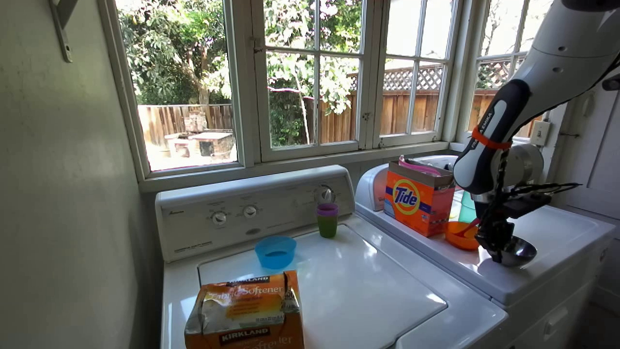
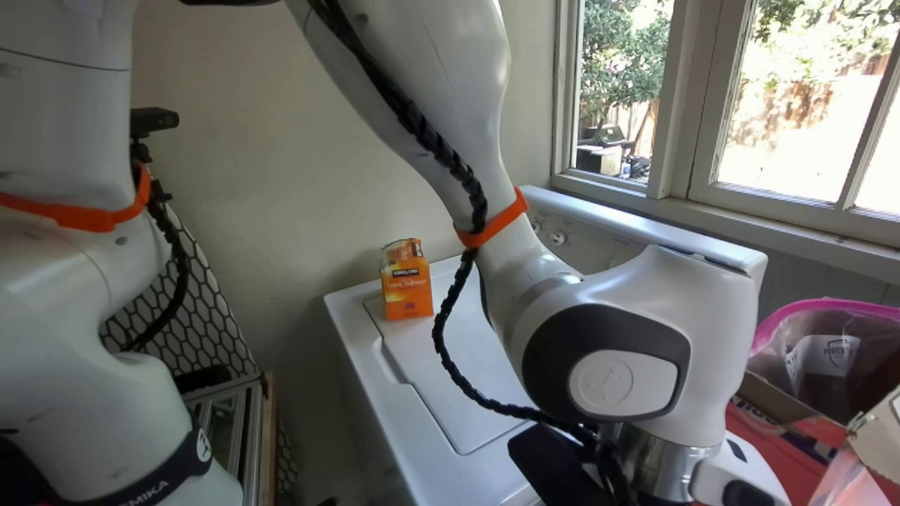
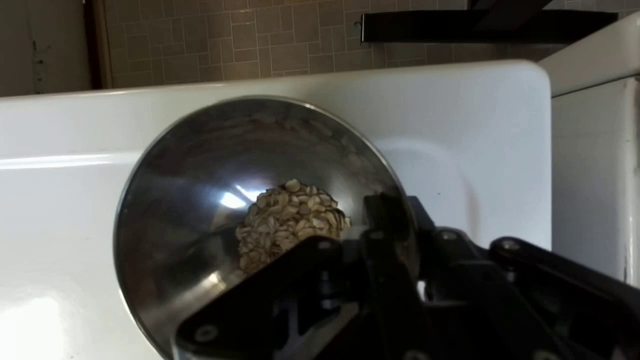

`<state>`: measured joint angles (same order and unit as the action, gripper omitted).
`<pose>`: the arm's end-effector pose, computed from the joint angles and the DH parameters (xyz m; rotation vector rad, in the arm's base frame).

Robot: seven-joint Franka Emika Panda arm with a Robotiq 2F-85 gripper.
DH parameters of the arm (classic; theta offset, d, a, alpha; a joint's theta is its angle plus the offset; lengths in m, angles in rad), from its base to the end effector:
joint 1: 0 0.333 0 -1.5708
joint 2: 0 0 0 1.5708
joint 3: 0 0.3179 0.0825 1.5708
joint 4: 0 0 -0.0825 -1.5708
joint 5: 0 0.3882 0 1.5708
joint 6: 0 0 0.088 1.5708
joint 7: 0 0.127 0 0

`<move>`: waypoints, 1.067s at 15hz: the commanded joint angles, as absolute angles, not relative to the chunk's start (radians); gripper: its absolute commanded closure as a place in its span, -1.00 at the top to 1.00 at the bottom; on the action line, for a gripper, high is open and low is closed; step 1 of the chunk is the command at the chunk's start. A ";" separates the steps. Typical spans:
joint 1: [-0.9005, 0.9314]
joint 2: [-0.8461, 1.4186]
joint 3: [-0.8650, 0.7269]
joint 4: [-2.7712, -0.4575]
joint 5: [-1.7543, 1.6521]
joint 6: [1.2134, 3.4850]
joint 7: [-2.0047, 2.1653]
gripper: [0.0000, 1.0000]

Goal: Move the silver bowl and place it next to the stacked cups then move the orange bowl and place it next to the blue bowl

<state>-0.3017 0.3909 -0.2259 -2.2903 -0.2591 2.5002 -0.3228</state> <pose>0.4359 -0.2641 0.1490 2.9880 0.0394 -0.3826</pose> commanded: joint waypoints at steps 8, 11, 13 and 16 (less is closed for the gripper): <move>-0.264 0.297 -0.221 -2.368 -0.325 2.532 -0.346 -0.98; -0.225 0.222 -0.209 -2.420 -0.380 2.518 -0.357 -0.97; -0.202 0.162 -0.199 -2.461 -0.411 2.514 -0.363 -0.97; -0.209 0.070 -0.171 -2.524 -0.372 2.514 -0.472 -0.97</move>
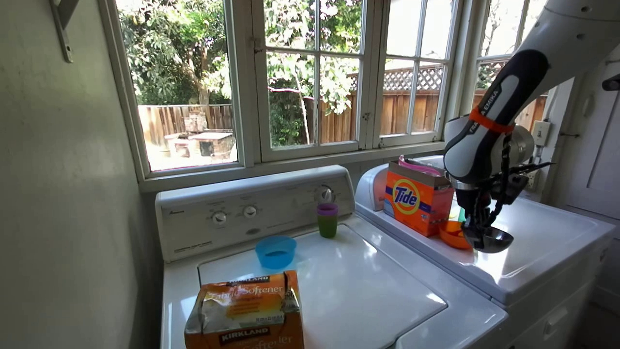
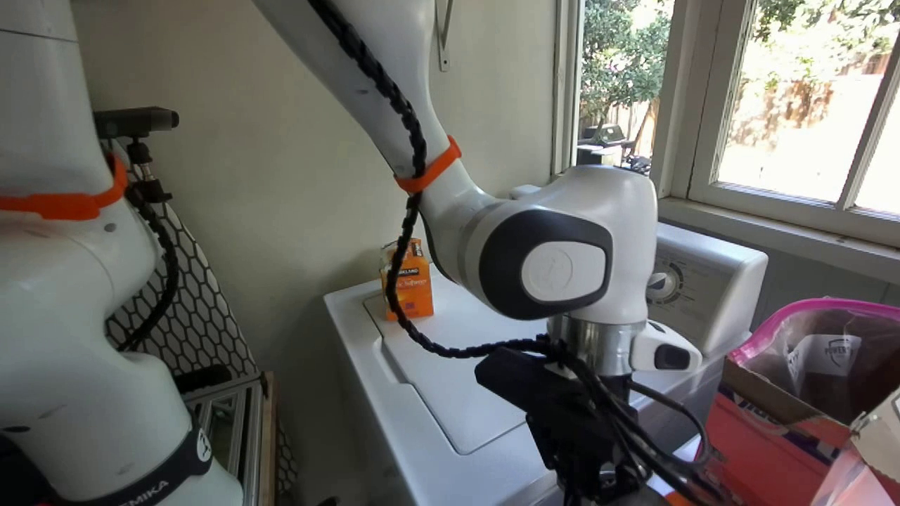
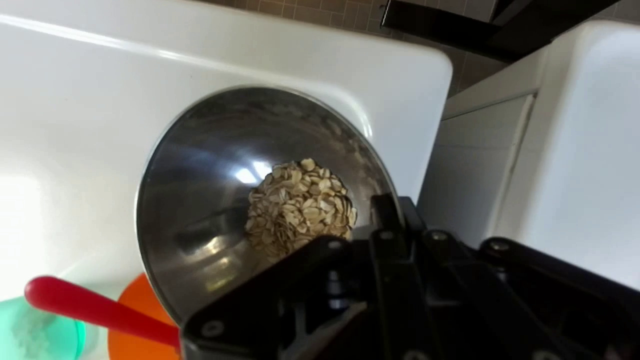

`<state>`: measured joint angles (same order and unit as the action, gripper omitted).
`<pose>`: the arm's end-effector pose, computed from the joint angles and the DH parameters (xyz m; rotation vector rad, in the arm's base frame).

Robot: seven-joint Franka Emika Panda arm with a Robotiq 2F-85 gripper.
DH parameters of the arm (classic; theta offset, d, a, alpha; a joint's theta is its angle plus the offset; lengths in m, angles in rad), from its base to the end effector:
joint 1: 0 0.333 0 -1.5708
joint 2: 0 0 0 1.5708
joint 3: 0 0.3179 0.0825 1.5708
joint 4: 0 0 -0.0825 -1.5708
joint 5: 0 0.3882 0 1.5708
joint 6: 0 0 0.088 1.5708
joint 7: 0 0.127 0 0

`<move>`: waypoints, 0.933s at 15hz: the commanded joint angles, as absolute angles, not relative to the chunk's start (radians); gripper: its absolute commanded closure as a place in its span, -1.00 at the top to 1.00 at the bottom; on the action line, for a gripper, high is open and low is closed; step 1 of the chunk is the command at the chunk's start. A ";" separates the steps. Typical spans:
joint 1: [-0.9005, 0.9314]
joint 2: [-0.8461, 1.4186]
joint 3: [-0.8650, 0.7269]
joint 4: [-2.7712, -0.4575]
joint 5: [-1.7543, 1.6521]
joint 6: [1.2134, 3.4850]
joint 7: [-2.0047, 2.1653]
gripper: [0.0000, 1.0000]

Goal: Move the silver bowl and place it next to the stacked cups then move the orange bowl and place it next to the blue bowl

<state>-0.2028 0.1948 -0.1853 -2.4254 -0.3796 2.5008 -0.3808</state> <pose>0.4427 -0.1866 0.1987 2.9097 0.4596 -0.2996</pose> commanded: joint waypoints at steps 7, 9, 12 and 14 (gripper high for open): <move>-0.227 0.067 -0.187 -2.504 -0.295 2.499 -0.529 -0.97; -0.204 0.051 -0.172 -2.511 -0.352 2.515 -0.506 -0.97; -0.143 0.009 -0.129 -2.518 -0.483 2.506 -0.462 -0.97; -0.101 -0.015 -0.090 -2.513 -0.539 2.490 -0.454 -0.97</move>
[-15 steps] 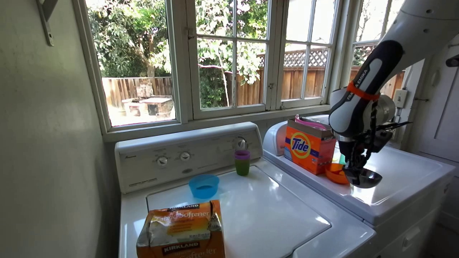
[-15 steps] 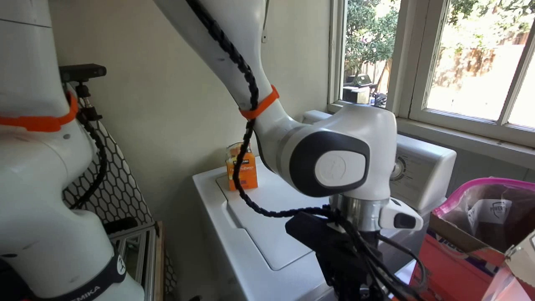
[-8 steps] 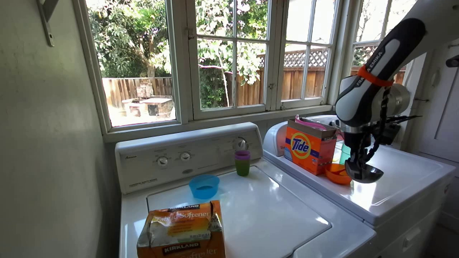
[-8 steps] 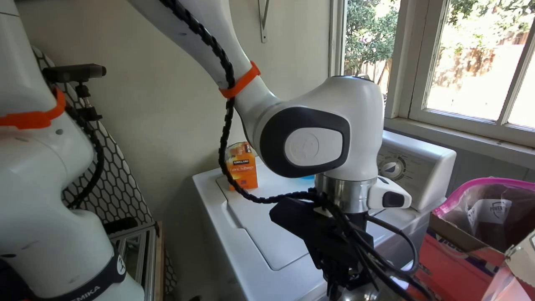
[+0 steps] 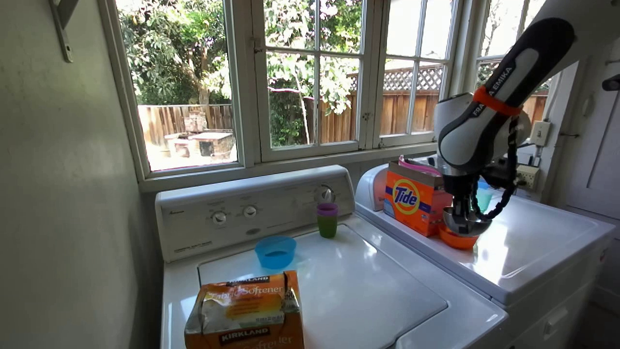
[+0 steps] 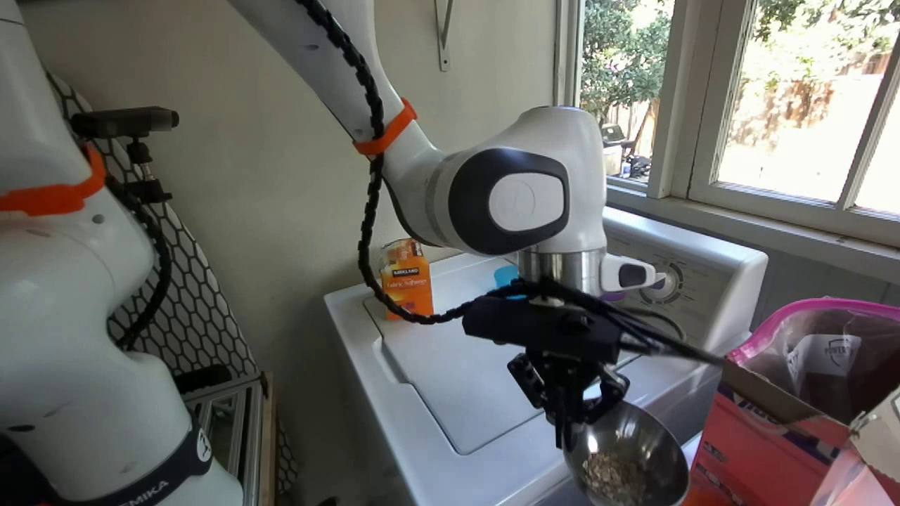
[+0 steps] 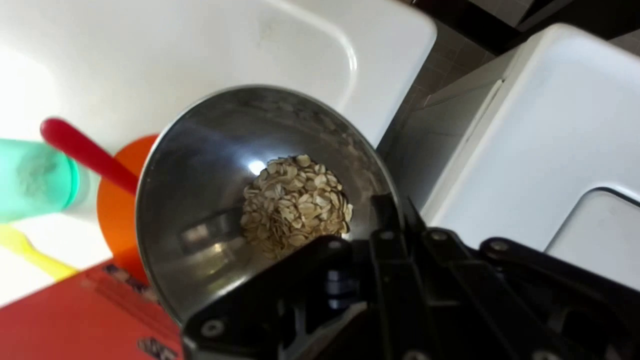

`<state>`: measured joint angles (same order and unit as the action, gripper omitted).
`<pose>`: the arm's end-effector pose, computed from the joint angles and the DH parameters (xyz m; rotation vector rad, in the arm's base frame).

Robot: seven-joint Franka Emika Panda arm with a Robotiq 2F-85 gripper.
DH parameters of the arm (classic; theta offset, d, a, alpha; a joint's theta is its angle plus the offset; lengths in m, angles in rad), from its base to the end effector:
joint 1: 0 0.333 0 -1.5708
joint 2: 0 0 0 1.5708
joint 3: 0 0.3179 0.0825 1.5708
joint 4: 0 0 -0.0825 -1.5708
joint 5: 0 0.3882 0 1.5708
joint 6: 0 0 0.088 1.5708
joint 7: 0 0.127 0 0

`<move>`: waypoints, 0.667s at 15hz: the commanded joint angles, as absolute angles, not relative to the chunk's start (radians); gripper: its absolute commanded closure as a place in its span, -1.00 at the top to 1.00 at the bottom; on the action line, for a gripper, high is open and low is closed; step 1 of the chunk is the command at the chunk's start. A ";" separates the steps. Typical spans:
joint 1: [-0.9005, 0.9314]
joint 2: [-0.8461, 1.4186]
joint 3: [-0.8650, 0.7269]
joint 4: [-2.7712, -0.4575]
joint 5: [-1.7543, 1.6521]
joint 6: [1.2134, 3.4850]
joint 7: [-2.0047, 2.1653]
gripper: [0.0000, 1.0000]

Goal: Move the silver bowl and place it next to the stacked cups then move the orange bowl and place it next to the blue bowl

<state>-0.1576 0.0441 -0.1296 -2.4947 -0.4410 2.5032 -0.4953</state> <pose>0.4484 -0.1351 0.2444 2.7909 0.8162 -0.1934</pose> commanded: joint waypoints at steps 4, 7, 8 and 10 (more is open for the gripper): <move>-0.022 -0.013 -0.012 -2.478 -0.592 2.482 -0.501 -0.97; 0.013 0.020 0.022 -2.450 -0.603 2.508 -0.579 -0.97; 0.020 0.033 0.028 -2.441 -0.619 2.513 -0.605 -0.97; 0.025 0.073 0.033 -2.411 -0.668 2.514 -0.651 -0.97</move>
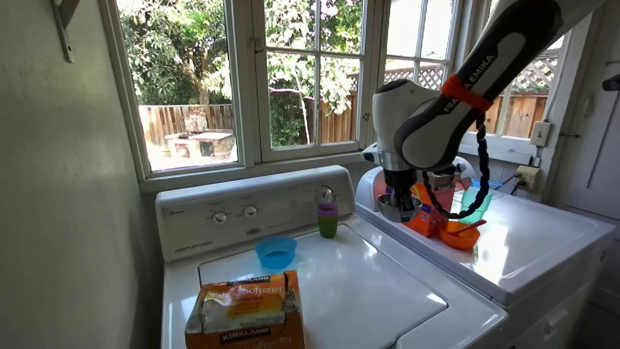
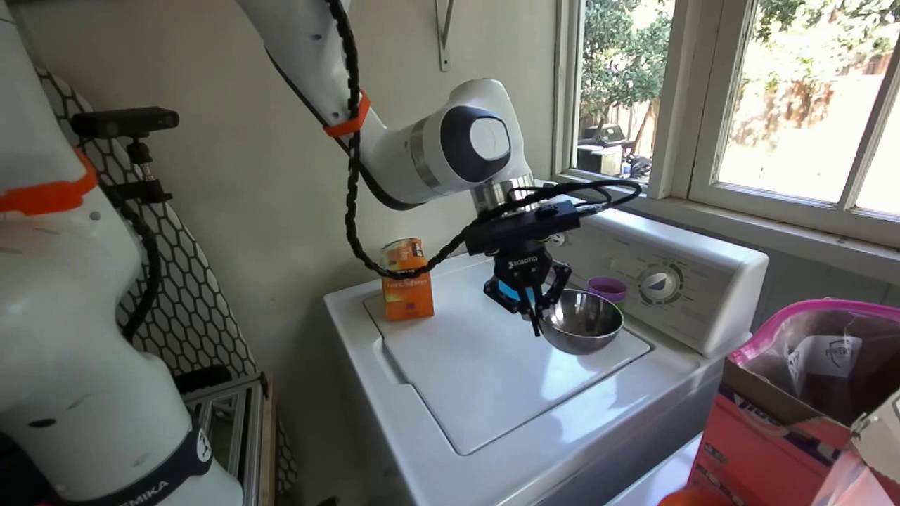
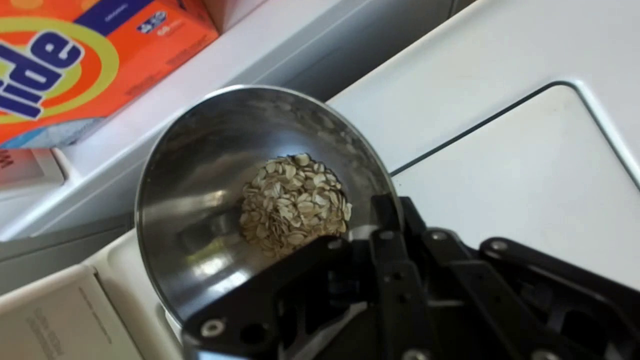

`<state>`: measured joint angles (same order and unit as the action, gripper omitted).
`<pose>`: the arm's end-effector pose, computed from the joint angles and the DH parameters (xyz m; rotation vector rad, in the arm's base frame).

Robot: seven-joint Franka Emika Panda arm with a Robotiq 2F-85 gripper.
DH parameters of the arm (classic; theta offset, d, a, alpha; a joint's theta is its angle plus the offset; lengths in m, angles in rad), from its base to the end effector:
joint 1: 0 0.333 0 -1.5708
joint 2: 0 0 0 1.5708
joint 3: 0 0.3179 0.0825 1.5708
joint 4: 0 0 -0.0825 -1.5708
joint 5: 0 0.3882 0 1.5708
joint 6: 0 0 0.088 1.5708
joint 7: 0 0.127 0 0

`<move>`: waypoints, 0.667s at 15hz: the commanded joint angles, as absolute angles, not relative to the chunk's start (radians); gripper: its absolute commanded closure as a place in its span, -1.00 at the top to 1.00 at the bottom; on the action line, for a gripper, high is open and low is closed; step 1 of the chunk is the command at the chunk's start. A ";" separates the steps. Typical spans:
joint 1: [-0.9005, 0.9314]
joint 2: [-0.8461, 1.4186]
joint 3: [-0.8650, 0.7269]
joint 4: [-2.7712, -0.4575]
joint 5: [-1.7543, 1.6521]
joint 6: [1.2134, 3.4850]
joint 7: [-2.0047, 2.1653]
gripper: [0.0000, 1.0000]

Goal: Move the silver bowl and place it next to the stacked cups then move the orange bowl and place it next to the blue bowl

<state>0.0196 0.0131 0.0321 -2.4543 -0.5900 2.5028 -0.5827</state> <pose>0.4861 0.0224 0.2748 2.3714 1.4651 -0.0853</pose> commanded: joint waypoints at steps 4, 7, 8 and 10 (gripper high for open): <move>0.026 0.070 0.038 -2.411 -0.718 2.501 -0.643 -0.89; 0.025 0.110 0.039 -2.385 -0.757 2.501 -0.649 -0.89; 0.025 0.115 0.039 -2.381 -0.759 2.501 -0.651 -0.97; 0.033 0.135 0.044 -2.377 -0.797 2.526 -0.652 -0.97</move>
